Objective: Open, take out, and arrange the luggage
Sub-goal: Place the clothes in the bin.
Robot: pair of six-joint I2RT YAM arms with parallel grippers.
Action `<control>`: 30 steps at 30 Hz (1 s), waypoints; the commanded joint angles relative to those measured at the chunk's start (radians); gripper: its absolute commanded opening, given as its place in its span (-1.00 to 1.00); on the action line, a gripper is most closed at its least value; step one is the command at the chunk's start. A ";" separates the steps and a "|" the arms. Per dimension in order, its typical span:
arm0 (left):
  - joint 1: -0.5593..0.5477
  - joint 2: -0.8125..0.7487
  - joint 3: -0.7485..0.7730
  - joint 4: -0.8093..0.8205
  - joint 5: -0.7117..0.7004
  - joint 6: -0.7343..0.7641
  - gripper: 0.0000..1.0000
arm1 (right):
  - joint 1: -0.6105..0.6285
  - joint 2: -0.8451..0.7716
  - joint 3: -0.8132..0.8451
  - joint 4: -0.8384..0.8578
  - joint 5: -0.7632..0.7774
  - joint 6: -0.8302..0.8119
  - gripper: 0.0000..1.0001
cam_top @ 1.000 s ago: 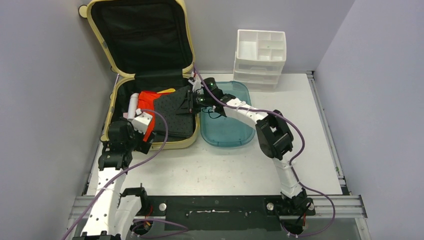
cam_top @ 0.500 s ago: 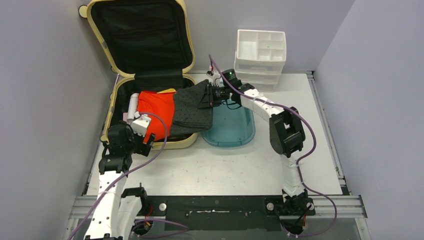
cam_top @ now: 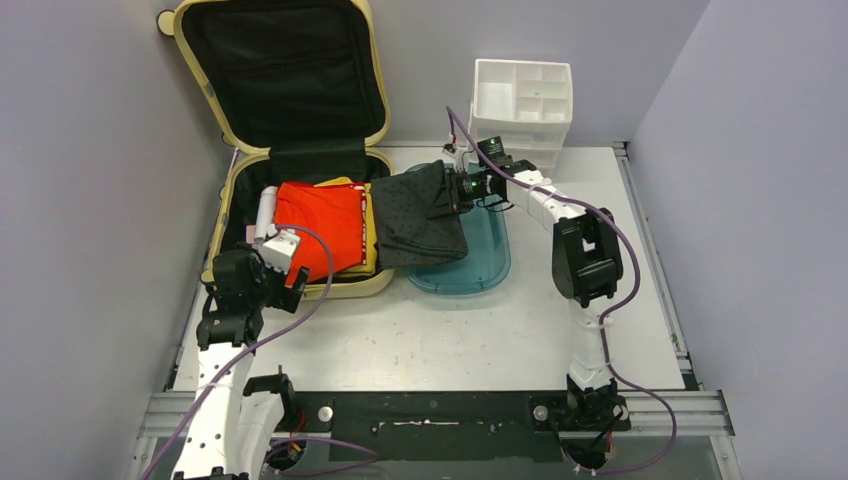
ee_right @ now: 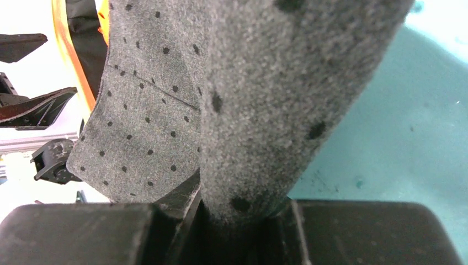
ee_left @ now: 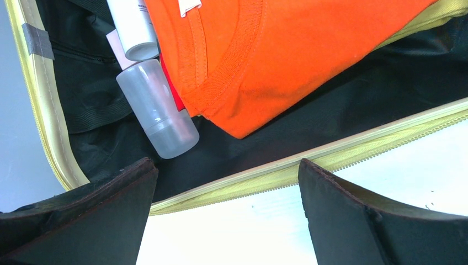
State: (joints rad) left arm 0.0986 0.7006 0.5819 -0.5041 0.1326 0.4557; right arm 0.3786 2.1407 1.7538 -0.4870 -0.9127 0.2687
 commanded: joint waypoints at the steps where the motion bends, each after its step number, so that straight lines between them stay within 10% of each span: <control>1: 0.014 -0.011 -0.003 0.030 0.022 -0.004 0.95 | -0.054 0.007 -0.023 -0.011 -0.060 -0.026 -1.00; 30: 0.032 -0.018 -0.006 0.029 0.036 0.000 0.95 | -0.130 0.035 -0.144 0.051 0.143 0.018 -1.00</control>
State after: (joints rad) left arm 0.1204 0.6941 0.5781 -0.5030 0.1539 0.4561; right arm 0.2447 2.1578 1.6062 -0.4427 -0.7998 0.2989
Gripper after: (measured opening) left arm 0.973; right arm 0.139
